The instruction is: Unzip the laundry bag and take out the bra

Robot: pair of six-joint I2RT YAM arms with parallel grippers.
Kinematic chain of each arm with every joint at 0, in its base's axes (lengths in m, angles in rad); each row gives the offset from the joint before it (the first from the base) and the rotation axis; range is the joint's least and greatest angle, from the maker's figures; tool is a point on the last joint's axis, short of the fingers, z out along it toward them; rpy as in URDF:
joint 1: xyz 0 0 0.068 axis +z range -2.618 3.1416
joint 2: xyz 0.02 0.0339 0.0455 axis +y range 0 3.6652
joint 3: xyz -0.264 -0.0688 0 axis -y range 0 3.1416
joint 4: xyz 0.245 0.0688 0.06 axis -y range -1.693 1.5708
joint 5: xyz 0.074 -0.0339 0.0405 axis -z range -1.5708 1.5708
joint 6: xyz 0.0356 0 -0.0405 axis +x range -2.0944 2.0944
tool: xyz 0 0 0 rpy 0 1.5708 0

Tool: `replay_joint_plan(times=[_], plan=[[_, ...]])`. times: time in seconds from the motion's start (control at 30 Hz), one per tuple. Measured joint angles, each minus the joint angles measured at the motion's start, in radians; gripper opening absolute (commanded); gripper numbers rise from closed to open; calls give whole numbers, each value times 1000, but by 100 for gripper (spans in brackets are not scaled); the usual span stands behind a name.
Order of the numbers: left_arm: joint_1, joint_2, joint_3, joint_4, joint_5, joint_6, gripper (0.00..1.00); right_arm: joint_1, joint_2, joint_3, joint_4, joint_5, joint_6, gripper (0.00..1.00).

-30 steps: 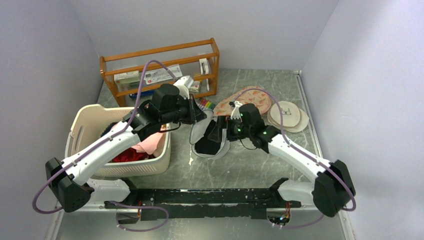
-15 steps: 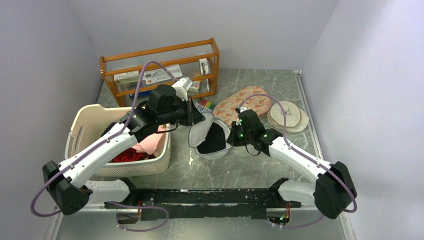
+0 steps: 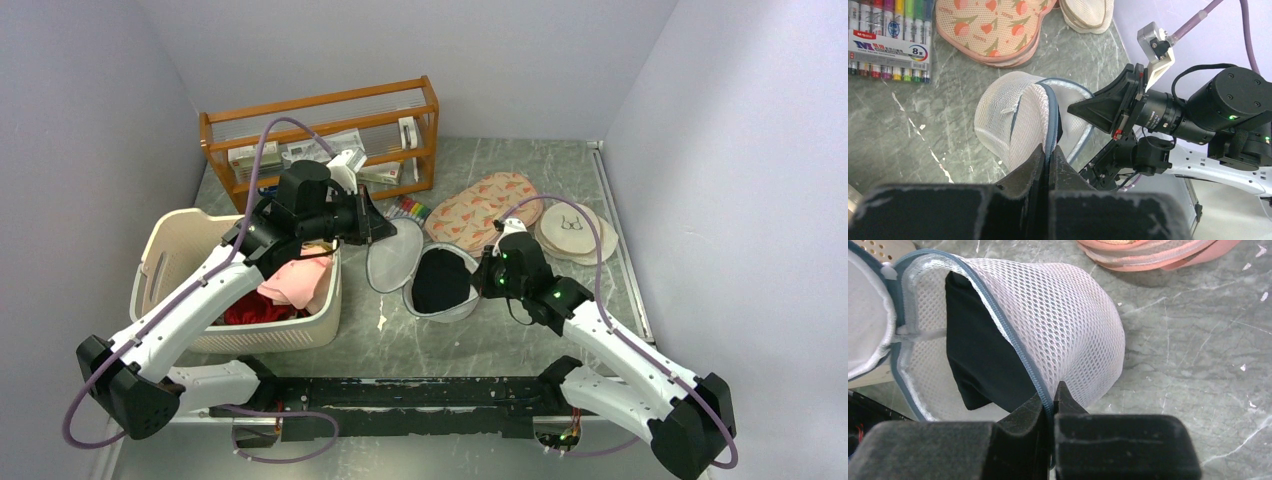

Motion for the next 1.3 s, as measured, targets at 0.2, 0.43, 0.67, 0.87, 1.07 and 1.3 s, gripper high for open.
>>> replay_joint_plan(times=[0.2, 0.43, 0.67, 0.87, 1.07, 1.3], plan=[[5, 100, 9, -15, -2, 52, 13, 0, -50, -32, -24, 18, 23, 0], [6, 242, 81, -61, -50, 127, 33, 0, -97, -37, -35, 29, 29, 0], [6, 256, 131, -141, -167, 221, 64, 0, -98, -37, -36, 29, 28, 0], [6, 217, 109, -166, -182, 258, 76, 0, -90, -37, -36, 28, 27, 0], [6, 109, 93, -178, -183, 241, 85, -1, -68, -37, -36, 22, 27, 0], [6, 7, 39, -123, -127, 183, 71, -1, -67, -37, -36, 5, 34, 0]])
